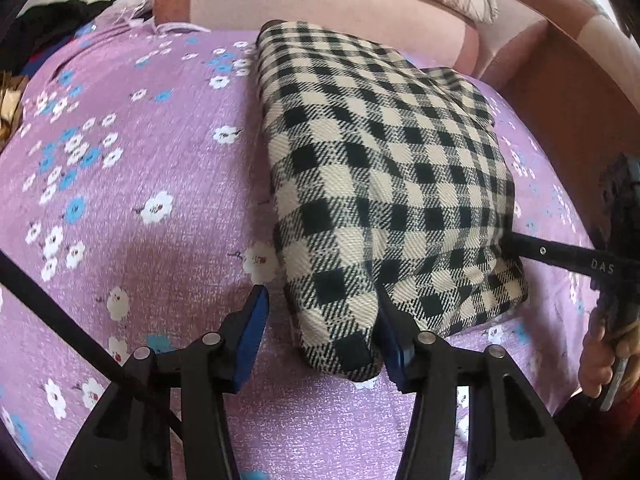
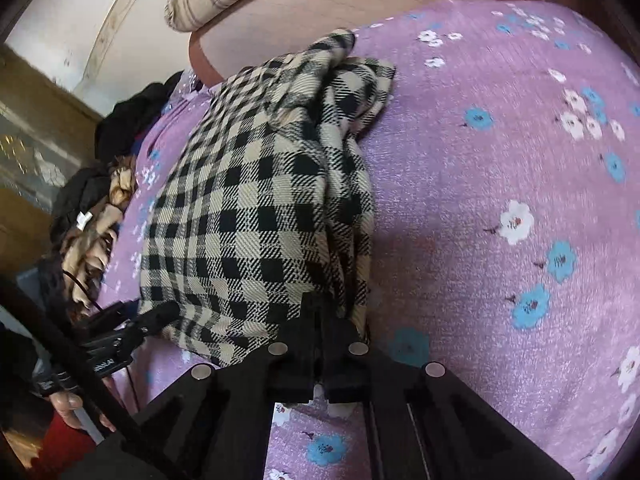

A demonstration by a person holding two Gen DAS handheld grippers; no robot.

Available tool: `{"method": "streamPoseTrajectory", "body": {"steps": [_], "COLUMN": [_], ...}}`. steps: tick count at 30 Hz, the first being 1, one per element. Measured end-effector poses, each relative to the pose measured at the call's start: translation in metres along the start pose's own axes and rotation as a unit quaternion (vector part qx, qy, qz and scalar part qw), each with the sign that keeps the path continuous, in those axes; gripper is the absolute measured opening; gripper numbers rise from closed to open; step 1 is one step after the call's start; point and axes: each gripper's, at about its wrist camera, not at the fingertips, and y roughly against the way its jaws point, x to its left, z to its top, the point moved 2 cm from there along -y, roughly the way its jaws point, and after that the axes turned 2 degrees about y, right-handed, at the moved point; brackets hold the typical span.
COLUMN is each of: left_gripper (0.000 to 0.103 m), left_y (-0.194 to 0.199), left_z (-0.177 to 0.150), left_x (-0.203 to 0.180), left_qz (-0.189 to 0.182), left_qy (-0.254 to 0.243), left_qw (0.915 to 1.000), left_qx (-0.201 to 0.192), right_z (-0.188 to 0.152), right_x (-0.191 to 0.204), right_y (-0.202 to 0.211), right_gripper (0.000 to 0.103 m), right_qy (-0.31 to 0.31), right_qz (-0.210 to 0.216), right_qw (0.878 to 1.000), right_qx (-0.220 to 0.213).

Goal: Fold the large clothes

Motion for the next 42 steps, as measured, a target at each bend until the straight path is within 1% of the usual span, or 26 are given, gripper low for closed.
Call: {"method": "streamPoseTrajectory", "body": {"steps": [4,7,10,11,12,14,15,18,19,20,22,23,24,25,27,28,29,30,32,33,35,36,38,39,41,42], "left_gripper": [0.061,0.062,0.062,0.063,0.064,0.065,0.065,0.066,0.066,0.066,0.066,0.066,0.066,0.068,0.075,0.083,0.09,0.092,0.103,0.103,0.103,0.103,0.103,0.103,0.103,0.103], "left_y": [0.005,0.022,0.035,0.035,0.034,0.031,0.031,0.037,0.04,0.045,0.055,0.059,0.065,0.073,0.086,0.094,0.106,0.117,0.137,0.146,0.16,0.166,0.179,0.184,0.194,0.197], "left_z": [-0.003,-0.008,-0.011,-0.012,-0.013,-0.014,-0.015,-0.02,-0.022,-0.026,-0.032,-0.034,-0.037,-0.041,-0.045,-0.048,-0.051,-0.055,-0.06,-0.063,-0.065,-0.066,-0.07,-0.071,-0.077,-0.08], "left_x": [0.004,0.01,0.018,0.022,0.025,0.031,0.033,0.032,0.029,0.026,0.019,0.017,0.013,0.009,0.005,0.003,0.002,0.001,0.0,0.0,-0.001,-0.003,-0.008,-0.01,-0.015,-0.017], "left_qz": [0.013,0.014,0.026,0.029,0.03,0.028,0.025,0.024,0.027,0.036,0.05,0.055,0.063,0.075,0.097,0.11,0.123,0.13,0.144,0.153,0.163,0.161,0.155,0.16,0.172,0.174], "left_qy": [0.003,0.014,0.023,0.027,0.031,0.048,0.052,0.051,0.049,0.04,0.025,0.02,0.015,0.009,0.006,0.007,0.01,0.016,0.028,0.034,0.038,0.037,0.023,0.018,0.012,0.009], "left_qw": [0.9999,0.9996,0.9987,0.9985,0.9984,0.9979,0.9977,0.9973,0.9972,0.9967,0.9955,0.9947,0.9935,0.991,0.9859,0.9816,0.9755,0.969,0.9547,0.9474,0.9401,0.9392,0.9395,0.9371,0.932,0.9316], "left_qx": [-0.005,-0.02,-0.038,-0.039,-0.037,-0.034,-0.035,-0.045,-0.05,-0.06,-0.077,-0.084,-0.094,-0.11,-0.136,-0.156,-0.182,-0.21,-0.259,-0.279,-0.297,-0.301,-0.304,-0.31,-0.319,-0.319], "right_z": [0.001,-0.003,-0.005,-0.005,-0.007,-0.01,-0.012,-0.017,-0.02,-0.021,-0.025,-0.027,-0.03,-0.033,-0.041,-0.045,-0.049,-0.052,-0.056,-0.059,-0.06,-0.061,-0.063,-0.063,-0.063,-0.064], "right_x": [0.002,0.011,0.034,0.039,0.044,0.048,0.047,0.034,0.029,0.026,0.025,0.026,0.028,0.029,0.033,0.036,0.042,0.048,0.066,0.075,0.089,0.093,0.092,0.087,0.067,0.055], "right_y": [0.002,0.013,0.028,0.032,0.034,0.029,0.024,0.007,0.004,0.005,0.015,0.022,0.029,0.034,0.044,0.051,0.059,0.065,0.074,0.074,0.066,0.058,0.036,0.026,0.013,0.012], "right_gripper": [0.0,0.003,0.02,0.028,0.031,0.032,0.031,0.031,0.031,0.032,0.037,0.039,0.04,0.04,0.04,0.04,0.04,0.04,0.04,0.042,0.049,0.049,0.049,0.049,0.049,0.057], "right_qy": [0.011,0.019,0.046,0.053,0.058,0.057,0.054,0.043,0.035,0.028,0.017,0.017,0.02,0.021,0.021,0.021,0.024,0.033,0.053,0.068,0.093,0.102,0.107,0.101,0.072,0.051], "right_qz": [-0.021,-0.031,-0.049,-0.048,-0.042,-0.027,-0.032,-0.083,-0.086,-0.085,-0.085,-0.093,-0.104,-0.116,-0.137,-0.144,-0.146,-0.142,-0.131,-0.126,-0.11,-0.101,-0.102,-0.116,-0.177,-0.186], "right_qw": [1.0,0.999,0.996,0.995,0.995,0.996,0.997,0.995,0.995,0.996,0.995,0.994,0.992,0.99,0.986,0.983,0.981,0.98,0.978,0.977,0.979,0.981,0.984,0.985,0.98,0.979], "right_qx": [0.001,-0.014,-0.056,-0.064,-0.068,-0.057,-0.048,-0.02,-0.018,-0.02,-0.04,-0.053,-0.065,-0.074,-0.093,-0.108,-0.123,-0.137,-0.156,-0.157,-0.143,-0.129,-0.095,-0.08,-0.06,-0.058]}}
